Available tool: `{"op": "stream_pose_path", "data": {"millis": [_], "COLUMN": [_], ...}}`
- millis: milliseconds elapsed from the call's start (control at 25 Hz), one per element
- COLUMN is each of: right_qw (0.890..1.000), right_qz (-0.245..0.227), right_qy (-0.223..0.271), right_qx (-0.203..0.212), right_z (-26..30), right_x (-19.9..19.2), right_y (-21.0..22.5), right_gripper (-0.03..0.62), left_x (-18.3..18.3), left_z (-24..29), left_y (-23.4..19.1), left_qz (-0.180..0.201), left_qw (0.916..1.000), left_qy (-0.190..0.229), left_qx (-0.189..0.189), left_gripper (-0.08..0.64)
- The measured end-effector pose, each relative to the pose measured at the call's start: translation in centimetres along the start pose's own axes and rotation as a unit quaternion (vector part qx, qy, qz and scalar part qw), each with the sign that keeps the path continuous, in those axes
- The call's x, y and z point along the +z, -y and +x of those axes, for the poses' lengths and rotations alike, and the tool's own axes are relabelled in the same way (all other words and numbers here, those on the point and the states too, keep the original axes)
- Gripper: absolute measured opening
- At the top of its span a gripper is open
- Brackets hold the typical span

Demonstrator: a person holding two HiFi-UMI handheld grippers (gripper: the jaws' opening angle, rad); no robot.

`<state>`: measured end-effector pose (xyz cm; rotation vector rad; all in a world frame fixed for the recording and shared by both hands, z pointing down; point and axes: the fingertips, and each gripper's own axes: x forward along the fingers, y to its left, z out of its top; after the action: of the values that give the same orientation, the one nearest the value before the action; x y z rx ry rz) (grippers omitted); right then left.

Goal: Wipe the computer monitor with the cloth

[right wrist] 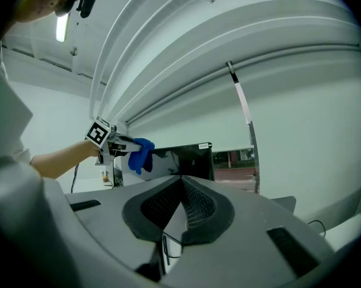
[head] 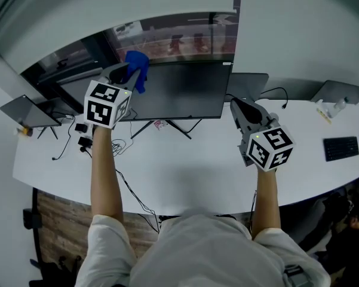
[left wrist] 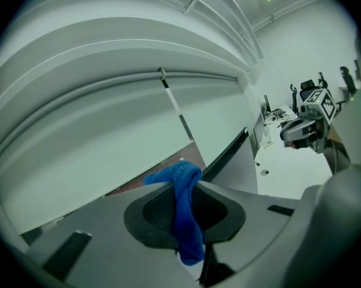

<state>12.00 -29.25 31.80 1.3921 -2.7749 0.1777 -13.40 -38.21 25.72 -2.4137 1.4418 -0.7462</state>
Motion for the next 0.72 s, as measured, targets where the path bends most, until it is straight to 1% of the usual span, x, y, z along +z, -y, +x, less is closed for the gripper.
{"op": "stream_pose_path", "data": {"millis": [200, 360, 560, 720], "right_qw": [1.0, 1.0, 1.0, 1.0], "right_qz": [0.006, 0.017, 0.02, 0.026], "right_qy": [-0.004, -0.001, -0.005, -0.009], "right_qx": [0.001, -0.003, -0.009, -0.009], "right_z": [-1.5, -2.8, -4.4, -4.9], "right_x": [-0.7, -0.9, -1.4, -1.7], "right_y": [2.5, 4.0, 5.5, 5.7], "right_gripper": [0.012, 0.012, 0.012, 0.012], "left_x": [3.3, 6.1, 8.9, 10.8], "left_z": [1.9, 3.8, 5.8, 7.1], "left_y": [4.6, 8.4, 12.4, 15.5], "left_qz": [-0.002, -0.008, 0.02, 0.017], "left_qw": [0.999, 0.9962, 0.9944, 0.9918], "left_qy": [0.024, 0.051, 0.055, 0.056], "left_qx": [-0.036, -0.07, -0.088, -0.114], "left_gripper": [0.075, 0.075, 0.075, 0.075]}}
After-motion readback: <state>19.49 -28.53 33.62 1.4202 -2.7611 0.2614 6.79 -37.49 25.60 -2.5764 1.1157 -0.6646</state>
